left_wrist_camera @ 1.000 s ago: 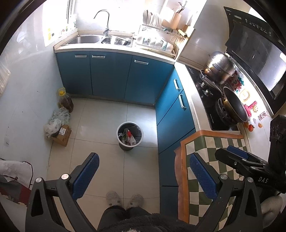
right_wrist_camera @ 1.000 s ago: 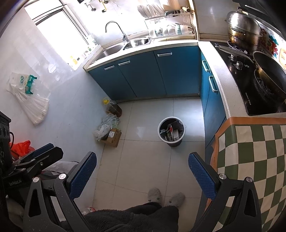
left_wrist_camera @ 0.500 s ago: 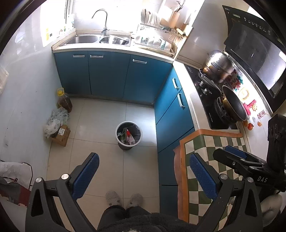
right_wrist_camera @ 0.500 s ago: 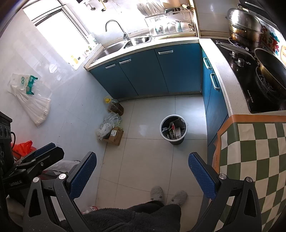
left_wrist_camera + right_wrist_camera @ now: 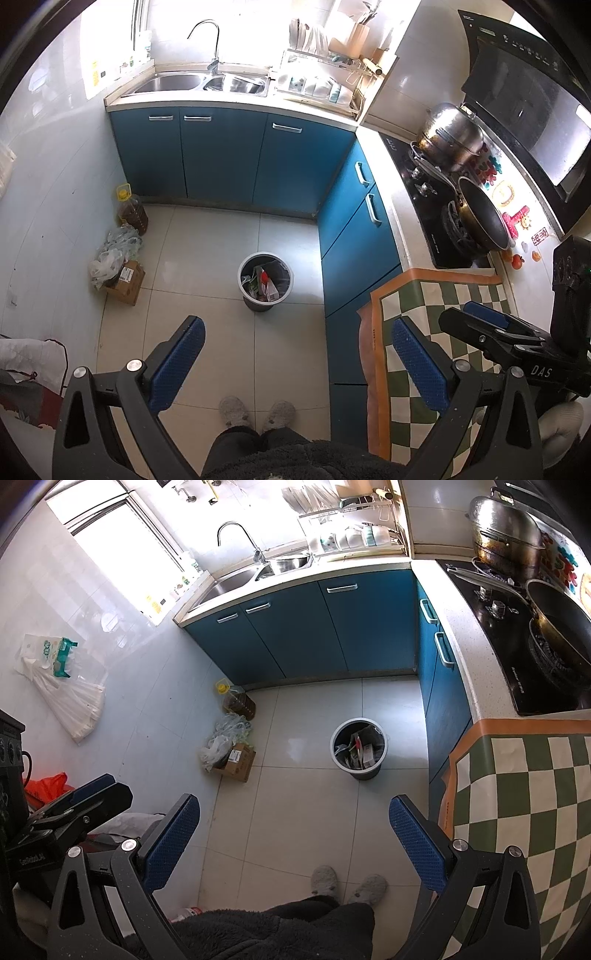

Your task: Collect trash

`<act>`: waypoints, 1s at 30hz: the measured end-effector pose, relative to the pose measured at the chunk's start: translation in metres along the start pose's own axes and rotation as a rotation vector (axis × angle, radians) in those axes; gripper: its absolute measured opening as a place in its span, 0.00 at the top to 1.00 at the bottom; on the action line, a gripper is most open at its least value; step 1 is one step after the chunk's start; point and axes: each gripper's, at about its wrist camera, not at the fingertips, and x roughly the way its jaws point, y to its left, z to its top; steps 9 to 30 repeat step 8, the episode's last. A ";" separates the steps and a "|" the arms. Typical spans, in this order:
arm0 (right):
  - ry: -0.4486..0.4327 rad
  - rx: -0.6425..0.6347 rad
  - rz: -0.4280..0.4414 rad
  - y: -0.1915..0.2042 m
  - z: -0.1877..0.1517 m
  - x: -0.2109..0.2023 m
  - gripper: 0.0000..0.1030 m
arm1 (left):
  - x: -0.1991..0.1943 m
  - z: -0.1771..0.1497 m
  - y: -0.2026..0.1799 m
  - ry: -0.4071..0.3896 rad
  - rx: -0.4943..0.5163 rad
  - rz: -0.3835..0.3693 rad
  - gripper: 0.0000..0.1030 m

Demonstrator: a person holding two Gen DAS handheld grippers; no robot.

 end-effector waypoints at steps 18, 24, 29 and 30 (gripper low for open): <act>0.003 0.003 0.002 0.001 0.003 0.001 0.00 | 0.002 0.005 -0.004 -0.008 0.010 -0.002 0.00; 0.003 0.003 0.002 0.001 0.003 0.001 0.00 | 0.002 0.005 -0.004 -0.008 0.010 -0.002 0.00; 0.003 0.003 0.002 0.001 0.003 0.001 0.00 | 0.002 0.005 -0.004 -0.008 0.010 -0.002 0.00; 0.003 0.003 0.002 0.001 0.003 0.001 0.00 | 0.002 0.005 -0.004 -0.008 0.010 -0.002 0.00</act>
